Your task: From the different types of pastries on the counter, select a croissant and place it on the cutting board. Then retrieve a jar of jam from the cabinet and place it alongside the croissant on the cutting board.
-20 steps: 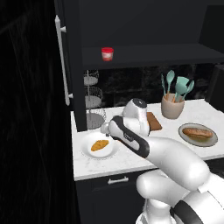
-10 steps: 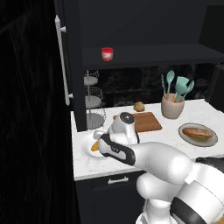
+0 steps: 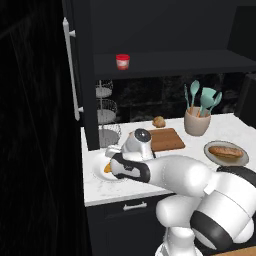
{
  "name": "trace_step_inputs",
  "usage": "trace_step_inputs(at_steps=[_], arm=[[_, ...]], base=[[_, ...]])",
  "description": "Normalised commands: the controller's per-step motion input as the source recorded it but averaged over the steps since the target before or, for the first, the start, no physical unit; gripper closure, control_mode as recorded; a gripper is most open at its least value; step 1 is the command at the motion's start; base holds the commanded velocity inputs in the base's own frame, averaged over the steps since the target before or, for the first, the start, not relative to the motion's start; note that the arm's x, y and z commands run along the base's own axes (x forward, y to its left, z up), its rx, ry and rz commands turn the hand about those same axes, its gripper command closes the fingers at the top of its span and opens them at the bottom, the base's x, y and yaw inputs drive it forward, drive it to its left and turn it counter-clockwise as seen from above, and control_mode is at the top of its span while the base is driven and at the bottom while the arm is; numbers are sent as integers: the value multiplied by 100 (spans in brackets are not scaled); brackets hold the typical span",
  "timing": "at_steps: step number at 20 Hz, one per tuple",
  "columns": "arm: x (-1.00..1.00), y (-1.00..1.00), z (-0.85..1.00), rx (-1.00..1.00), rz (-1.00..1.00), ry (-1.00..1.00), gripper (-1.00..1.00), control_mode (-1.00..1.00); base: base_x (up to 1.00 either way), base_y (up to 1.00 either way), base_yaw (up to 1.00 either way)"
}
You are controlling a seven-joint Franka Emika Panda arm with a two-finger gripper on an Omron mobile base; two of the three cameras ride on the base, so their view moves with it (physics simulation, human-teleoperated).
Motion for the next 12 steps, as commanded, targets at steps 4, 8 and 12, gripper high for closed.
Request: trace_step_inputs(at_steps=[4,8,12], arm=[[2,8,0,-1,-2,0,-100,-100],[35,21,0,0,-19,0,-100,-100],[28,14,0,0,-16,0,-100,-100]], base=[[0,0,0],[0,0,0],[0,0,0]])
